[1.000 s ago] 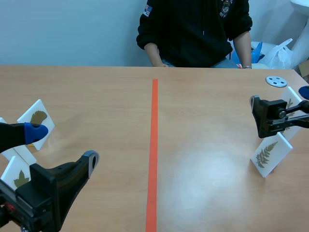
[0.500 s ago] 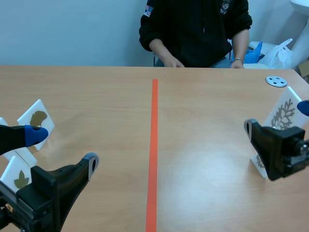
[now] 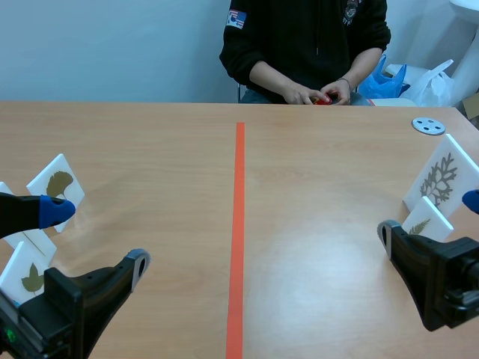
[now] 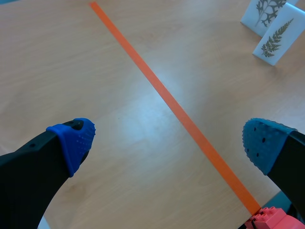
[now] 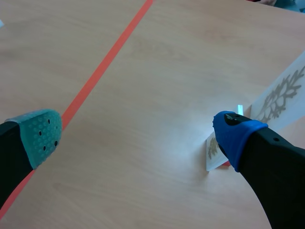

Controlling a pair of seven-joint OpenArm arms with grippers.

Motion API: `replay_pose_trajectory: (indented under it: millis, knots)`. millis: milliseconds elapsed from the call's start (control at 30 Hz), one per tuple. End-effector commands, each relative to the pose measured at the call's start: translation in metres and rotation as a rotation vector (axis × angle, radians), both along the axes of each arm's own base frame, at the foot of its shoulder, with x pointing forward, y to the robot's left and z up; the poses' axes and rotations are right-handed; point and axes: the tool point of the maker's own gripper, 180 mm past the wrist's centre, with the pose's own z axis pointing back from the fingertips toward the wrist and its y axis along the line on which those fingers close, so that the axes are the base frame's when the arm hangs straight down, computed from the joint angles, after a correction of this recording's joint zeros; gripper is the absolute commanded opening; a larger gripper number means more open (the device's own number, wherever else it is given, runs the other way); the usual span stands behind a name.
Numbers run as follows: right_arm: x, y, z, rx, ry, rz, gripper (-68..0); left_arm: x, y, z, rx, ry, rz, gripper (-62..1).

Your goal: Sort the leaf by its shape. The table is split by an orange tape line. A compound leaf with several leaflets goes to the left side, a simple leaf with one blade goes to the right side. Return to the home posture when a red brick is placed on the table.

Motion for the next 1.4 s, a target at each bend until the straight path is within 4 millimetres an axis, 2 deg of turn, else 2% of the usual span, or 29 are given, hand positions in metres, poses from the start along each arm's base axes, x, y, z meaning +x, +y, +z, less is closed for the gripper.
replay_pose_trajectory:
  millis: [0,1367]
  knots:
    - [0.0048,-0.0004,0.0095,0.000,-0.037,0.005,0.4,0.0026,-0.0018,0.0081,-0.020,-0.028,0.002,1.4]
    - [0.0065,0.0012,0.0151,0.024,-0.058,0.013,0.4,0.0030,-0.0022,0.0096,-0.032,-0.030,0.005,1.4]
